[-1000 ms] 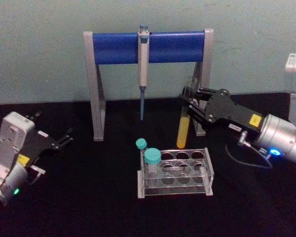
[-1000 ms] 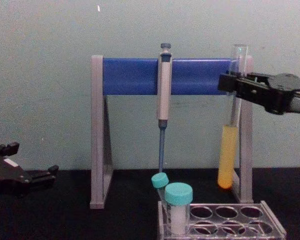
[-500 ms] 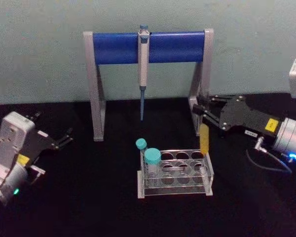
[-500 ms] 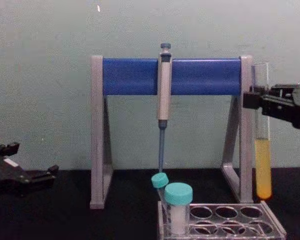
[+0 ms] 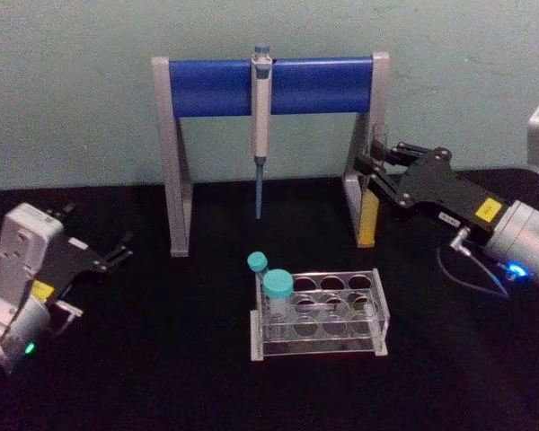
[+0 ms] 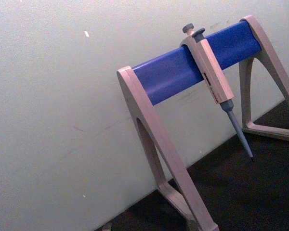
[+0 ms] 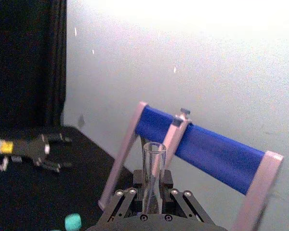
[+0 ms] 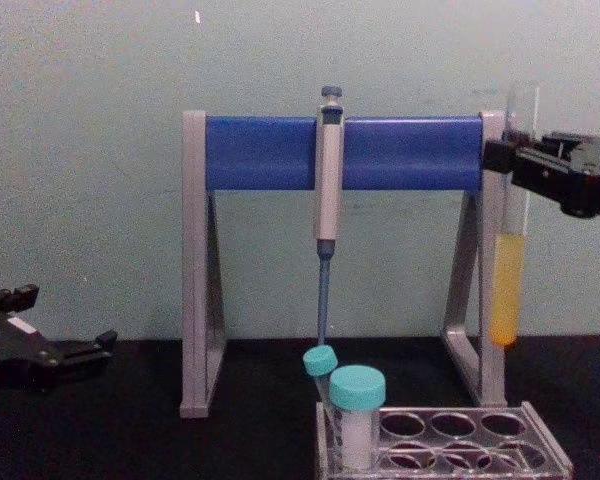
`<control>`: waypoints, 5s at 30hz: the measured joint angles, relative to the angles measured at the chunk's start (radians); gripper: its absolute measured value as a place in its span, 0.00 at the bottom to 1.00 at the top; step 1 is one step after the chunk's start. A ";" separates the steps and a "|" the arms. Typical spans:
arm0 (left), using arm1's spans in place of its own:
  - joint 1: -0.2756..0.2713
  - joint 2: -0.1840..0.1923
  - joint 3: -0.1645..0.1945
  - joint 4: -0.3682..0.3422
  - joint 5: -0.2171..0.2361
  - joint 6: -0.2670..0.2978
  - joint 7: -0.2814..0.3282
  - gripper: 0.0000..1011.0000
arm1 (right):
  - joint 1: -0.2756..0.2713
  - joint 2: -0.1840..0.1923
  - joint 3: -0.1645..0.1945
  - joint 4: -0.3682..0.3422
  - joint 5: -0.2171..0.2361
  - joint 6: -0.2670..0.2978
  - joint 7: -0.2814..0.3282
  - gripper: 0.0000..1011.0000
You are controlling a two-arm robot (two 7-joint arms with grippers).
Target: Pick up the test tube from the test tube rack, shake it, then place it back into the test tube rack.
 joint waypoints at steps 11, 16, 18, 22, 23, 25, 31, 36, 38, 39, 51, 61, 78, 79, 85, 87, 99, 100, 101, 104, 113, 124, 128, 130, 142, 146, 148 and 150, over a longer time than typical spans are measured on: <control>0.000 0.000 0.000 0.000 0.000 0.000 0.000 0.99 | 0.040 -0.047 -0.014 0.076 0.141 0.011 0.163 0.23; 0.000 0.000 0.000 0.000 0.000 0.000 0.000 0.99 | 0.056 -0.024 -0.040 0.086 0.174 0.031 0.226 0.23; 0.000 0.000 0.000 0.000 0.000 0.000 0.000 0.99 | 0.057 -0.011 -0.050 0.082 0.173 0.034 0.232 0.23; 0.000 0.000 0.000 0.000 0.000 0.000 0.000 0.99 | 0.057 0.005 -0.060 0.071 0.157 0.029 0.222 0.23; 0.000 0.000 0.000 0.000 0.000 0.000 0.000 0.99 | 0.057 0.007 -0.062 0.070 0.154 0.026 0.219 0.23; 0.000 0.000 0.000 0.000 0.000 0.000 0.000 0.99 | 0.057 0.010 -0.067 0.070 0.147 0.019 0.212 0.23; 0.000 0.000 0.000 0.000 0.000 0.000 0.000 0.99 | 0.062 0.005 -0.078 0.084 0.140 0.004 0.210 0.23; 0.000 0.000 0.000 0.000 0.000 0.000 0.000 0.99 | 0.067 -0.004 -0.084 0.107 0.134 -0.014 0.207 0.23; 0.000 0.000 0.000 0.000 0.000 0.000 0.000 0.99 | 0.068 -0.007 -0.086 0.114 0.131 -0.018 0.205 0.23; 0.000 0.000 0.000 0.000 0.000 0.000 0.000 0.99 | 0.069 -0.009 -0.086 0.117 0.130 -0.019 0.205 0.23; 0.000 0.000 0.000 0.000 0.000 0.000 0.000 0.99 | 0.086 -0.032 -0.098 0.173 0.111 -0.030 0.208 0.23; 0.000 0.000 0.000 0.000 0.000 0.000 0.000 0.99 | 0.097 -0.042 -0.111 0.197 0.090 -0.023 0.207 0.23; 0.000 0.000 0.000 0.000 0.000 0.000 0.000 0.99 | 0.112 -0.056 -0.125 0.239 0.072 -0.005 0.206 0.23; 0.000 0.000 0.000 0.000 0.000 0.000 0.000 0.99 | 0.113 -0.057 -0.126 0.241 0.072 -0.005 0.206 0.23; 0.000 0.000 0.000 0.000 0.000 0.000 0.000 0.99 | 0.120 -0.064 -0.132 0.261 0.066 0.000 0.210 0.23; 0.000 0.000 0.000 0.000 0.000 0.000 0.000 0.99 | 0.122 -0.065 -0.134 0.265 0.065 0.002 0.211 0.23; 0.000 0.000 0.000 0.000 0.000 0.000 0.000 0.99 | 0.138 -0.077 -0.145 0.301 0.057 0.011 0.220 0.23; 0.000 0.000 0.000 0.000 0.000 0.000 0.000 0.99 | 0.139 -0.077 -0.146 0.302 0.057 0.012 0.220 0.23; 0.000 0.000 0.000 0.000 0.000 0.000 0.000 0.99 | 0.139 -0.078 -0.146 0.303 0.056 0.013 0.220 0.23; 0.000 0.000 0.000 0.000 0.000 0.000 0.000 0.99 | 0.144 -0.080 -0.150 0.311 0.054 0.017 0.222 0.23; 0.000 0.000 0.000 0.000 0.000 0.000 0.000 0.99 | 0.153 -0.086 -0.160 0.331 0.046 0.028 0.225 0.23; 0.000 0.000 0.000 0.000 0.000 0.000 0.000 0.99 | 0.160 -0.088 -0.169 0.341 0.039 0.044 0.227 0.23; 0.000 0.000 0.000 0.000 0.000 0.000 0.000 0.99 | 0.161 -0.088 -0.170 0.341 0.039 0.049 0.227 0.23; 0.000 0.000 0.000 0.000 0.000 0.000 0.000 0.99 | 0.161 -0.088 -0.171 0.342 0.039 0.050 0.227 0.23; 0.000 0.000 0.000 0.000 0.000 0.000 0.000 0.99 | 0.161 -0.085 -0.174 0.339 0.026 0.045 0.217 0.23; 0.000 0.000 0.000 0.000 0.000 0.000 0.000 0.99 | 0.160 -0.085 -0.174 0.338 0.026 0.045 0.217 0.23; 0.000 0.000 0.000 0.000 0.000 0.000 0.000 0.99 | 0.160 -0.085 -0.174 0.338 0.026 0.045 0.217 0.23; 0.000 0.000 0.000 0.000 0.000 0.000 0.000 0.99 | 0.160 -0.085 -0.174 0.338 0.026 0.045 0.217 0.23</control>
